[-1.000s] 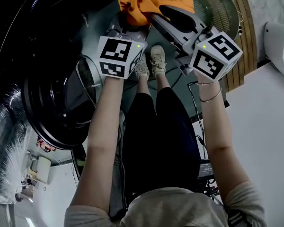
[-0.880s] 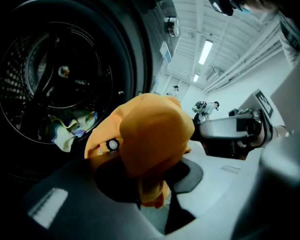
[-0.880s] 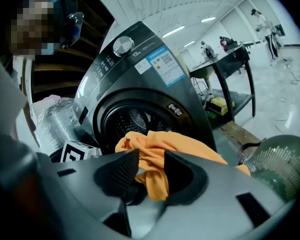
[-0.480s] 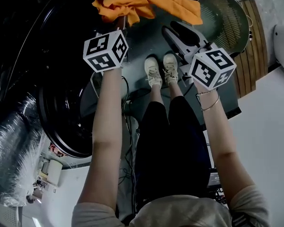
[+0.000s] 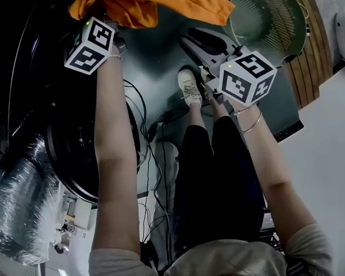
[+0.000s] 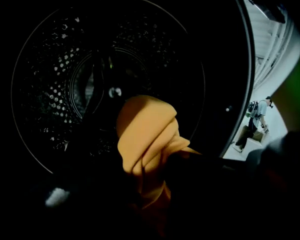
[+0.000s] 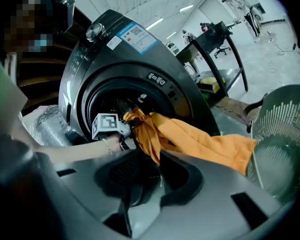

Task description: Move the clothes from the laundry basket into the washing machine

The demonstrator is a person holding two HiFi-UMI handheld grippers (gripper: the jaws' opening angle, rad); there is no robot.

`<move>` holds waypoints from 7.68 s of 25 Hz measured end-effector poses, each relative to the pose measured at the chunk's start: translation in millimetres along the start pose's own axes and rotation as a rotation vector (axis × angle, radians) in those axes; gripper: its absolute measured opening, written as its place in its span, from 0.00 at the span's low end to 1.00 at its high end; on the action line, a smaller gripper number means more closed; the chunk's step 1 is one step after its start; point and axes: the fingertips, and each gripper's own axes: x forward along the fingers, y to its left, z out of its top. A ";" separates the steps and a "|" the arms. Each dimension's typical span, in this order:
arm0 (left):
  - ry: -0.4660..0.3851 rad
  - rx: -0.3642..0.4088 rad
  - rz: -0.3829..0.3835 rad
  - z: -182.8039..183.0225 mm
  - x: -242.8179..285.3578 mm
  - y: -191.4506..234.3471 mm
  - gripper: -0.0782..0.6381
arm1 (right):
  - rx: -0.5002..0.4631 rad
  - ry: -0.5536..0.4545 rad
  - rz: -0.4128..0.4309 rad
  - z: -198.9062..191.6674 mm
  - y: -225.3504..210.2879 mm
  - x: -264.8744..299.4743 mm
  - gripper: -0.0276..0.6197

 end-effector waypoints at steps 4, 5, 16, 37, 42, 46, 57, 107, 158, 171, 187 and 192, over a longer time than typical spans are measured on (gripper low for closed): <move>-0.025 0.007 0.073 -1.1 21.4 5.3 0.33 | 0.023 0.004 0.000 -11.0 -6.7 1.2 0.24; -0.028 -0.002 0.082 -4.0 25.0 4.5 0.38 | 0.027 0.001 0.001 -13.0 -8.2 1.3 0.24; -0.103 -0.125 0.171 -35.5 -37.0 3.8 0.59 | 0.048 0.048 0.010 -41.3 -3.1 -2.8 0.23; 0.069 -0.036 0.185 -87.8 3.6 -53.1 0.24 | 0.068 0.041 -0.033 -54.0 -35.0 -31.0 0.18; -0.003 0.104 0.178 -35.8 17.2 -37.0 0.22 | 0.074 0.013 -0.009 -42.0 -26.7 -25.5 0.16; -0.092 0.128 0.211 7.7 20.4 -20.0 0.22 | 0.076 -0.001 0.008 -35.0 -19.2 -17.2 0.15; -0.053 -0.069 0.203 -13.0 15.8 -3.0 0.48 | 0.029 0.038 0.068 -43.5 0.3 -11.0 0.15; 0.054 -0.064 0.050 -79.5 -11.5 -35.0 0.56 | 0.070 0.062 0.115 -51.6 7.2 -2.7 0.12; -0.053 -0.199 -0.064 9.1 -100.4 -115.6 0.43 | -0.042 -0.098 0.108 48.7 56.2 -64.5 0.08; -0.062 -0.105 -0.344 134.4 -259.3 -221.9 0.12 | -0.165 -0.116 0.108 130.6 164.7 -162.0 0.05; -0.016 0.086 -0.629 214.9 -381.6 -286.5 0.12 | -0.414 -0.098 -0.002 179.6 274.5 -261.9 0.05; -0.002 0.086 -0.643 224.5 -405.4 -290.4 0.12 | -0.487 -0.162 -0.008 195.9 309.6 -277.5 0.05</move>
